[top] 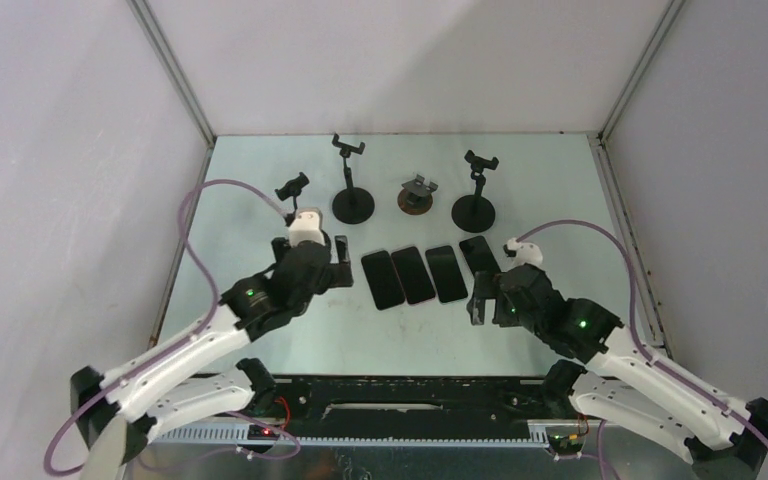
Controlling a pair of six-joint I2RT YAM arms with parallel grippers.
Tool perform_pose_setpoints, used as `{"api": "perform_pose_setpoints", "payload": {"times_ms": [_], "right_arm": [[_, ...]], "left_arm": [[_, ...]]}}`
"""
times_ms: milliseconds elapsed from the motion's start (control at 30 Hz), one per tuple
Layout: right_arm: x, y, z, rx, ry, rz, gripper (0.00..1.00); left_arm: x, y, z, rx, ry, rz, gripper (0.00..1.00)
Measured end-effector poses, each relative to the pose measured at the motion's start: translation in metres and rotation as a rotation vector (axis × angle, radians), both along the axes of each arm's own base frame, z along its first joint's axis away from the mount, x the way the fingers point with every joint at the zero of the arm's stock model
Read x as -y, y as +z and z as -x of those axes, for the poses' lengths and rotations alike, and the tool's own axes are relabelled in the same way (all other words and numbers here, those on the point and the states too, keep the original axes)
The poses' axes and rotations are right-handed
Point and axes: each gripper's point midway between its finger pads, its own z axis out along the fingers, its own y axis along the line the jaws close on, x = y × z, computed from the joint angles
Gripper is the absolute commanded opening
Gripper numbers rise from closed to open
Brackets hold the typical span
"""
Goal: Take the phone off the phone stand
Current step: Reset both arms
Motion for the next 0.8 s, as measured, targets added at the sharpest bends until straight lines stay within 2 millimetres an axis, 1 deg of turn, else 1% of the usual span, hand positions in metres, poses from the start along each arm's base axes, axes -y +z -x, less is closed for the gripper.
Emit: {"api": "perform_pose_setpoints", "payload": {"times_ms": [133, 200, 300, 367, 500, 600, 700, 800], "right_arm": [[0.010, 0.017, -0.005, 0.058, -0.051, -0.063, 0.99], [0.016, 0.028, -0.008, 0.104, -0.074, -0.098, 0.99], [0.024, 0.048, -0.011, 0.192, -0.094, -0.145, 0.99], [0.028, 0.062, -0.012, 0.259, -0.097, -0.174, 0.99], [0.043, 0.088, -0.013, 0.379, -0.121, -0.201, 0.99], [0.055, 0.102, -0.012, 0.447, -0.149, -0.206, 0.99], [0.066, 0.109, -0.011, 0.487, -0.176, -0.200, 0.99], [0.074, 0.108, -0.008, 0.496, -0.193, -0.190, 0.99]], "left_arm": [[-0.024, 0.027, 0.010, 0.086, -0.034, -0.056, 1.00], [-0.042, 0.042, 0.016, 0.115, -0.021, -0.095, 1.00], [-0.062, 0.064, 0.024, 0.166, 0.006, -0.110, 1.00], [-0.075, 0.074, 0.030, 0.201, 0.024, -0.110, 1.00], [-0.104, 0.085, 0.044, 0.253, 0.073, -0.113, 1.00], [-0.121, 0.090, 0.054, 0.293, 0.102, -0.095, 1.00], [-0.134, 0.097, 0.065, 0.352, 0.111, -0.040, 1.00], [-0.148, 0.106, 0.075, 0.419, 0.128, 0.025, 1.00]]}}
